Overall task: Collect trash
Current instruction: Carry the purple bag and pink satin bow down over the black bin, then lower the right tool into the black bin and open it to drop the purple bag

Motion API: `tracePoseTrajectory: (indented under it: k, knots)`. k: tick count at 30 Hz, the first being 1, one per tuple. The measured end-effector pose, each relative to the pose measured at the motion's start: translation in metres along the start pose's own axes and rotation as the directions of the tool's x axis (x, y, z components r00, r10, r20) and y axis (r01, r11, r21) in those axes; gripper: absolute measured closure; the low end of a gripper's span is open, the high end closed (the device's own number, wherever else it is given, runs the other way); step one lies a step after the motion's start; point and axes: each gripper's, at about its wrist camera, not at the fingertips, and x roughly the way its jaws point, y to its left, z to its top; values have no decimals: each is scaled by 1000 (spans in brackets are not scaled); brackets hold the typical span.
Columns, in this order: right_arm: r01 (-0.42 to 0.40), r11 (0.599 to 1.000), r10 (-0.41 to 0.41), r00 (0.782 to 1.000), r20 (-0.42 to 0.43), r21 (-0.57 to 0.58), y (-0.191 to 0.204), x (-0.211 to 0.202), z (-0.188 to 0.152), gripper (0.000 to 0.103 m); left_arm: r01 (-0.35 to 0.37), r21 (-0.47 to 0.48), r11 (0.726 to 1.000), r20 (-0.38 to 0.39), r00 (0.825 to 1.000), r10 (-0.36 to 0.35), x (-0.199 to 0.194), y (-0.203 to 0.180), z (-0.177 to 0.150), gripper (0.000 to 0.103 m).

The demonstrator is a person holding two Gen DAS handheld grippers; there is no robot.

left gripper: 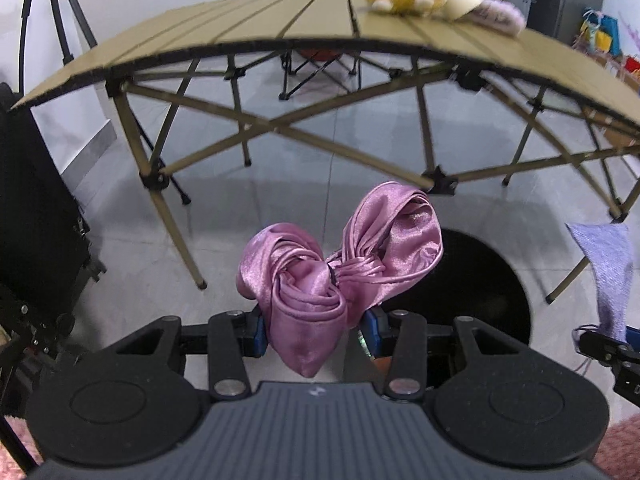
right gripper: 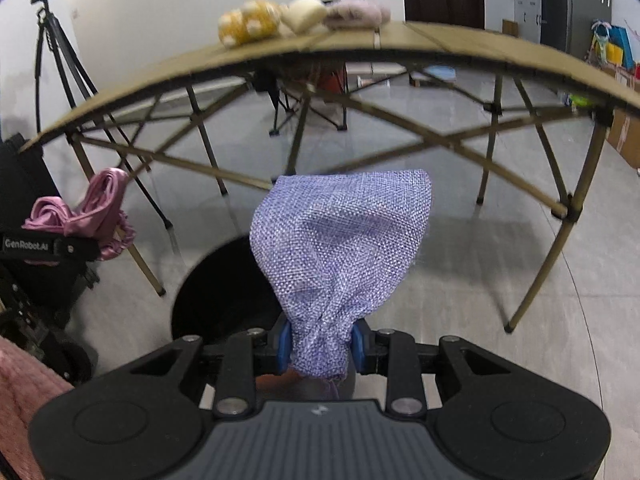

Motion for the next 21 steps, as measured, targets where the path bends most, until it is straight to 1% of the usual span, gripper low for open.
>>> tracePoseTrajectory:
  k: [8, 13, 21]
  knots:
    - [37, 999, -35, 996, -80, 20, -13, 25, -23, 74, -36, -26, 999, -59, 998, 35, 20, 13, -9, 59]
    - [53, 998, -49, 992, -116, 38, -19, 32, -27, 75, -65, -46, 997, -94, 994, 60, 32, 20, -10, 59]
    - [73, 996, -62, 984, -168, 56, -27, 46, -31, 75, -88, -57, 994, -131, 988, 80, 45, 26, -11, 59]
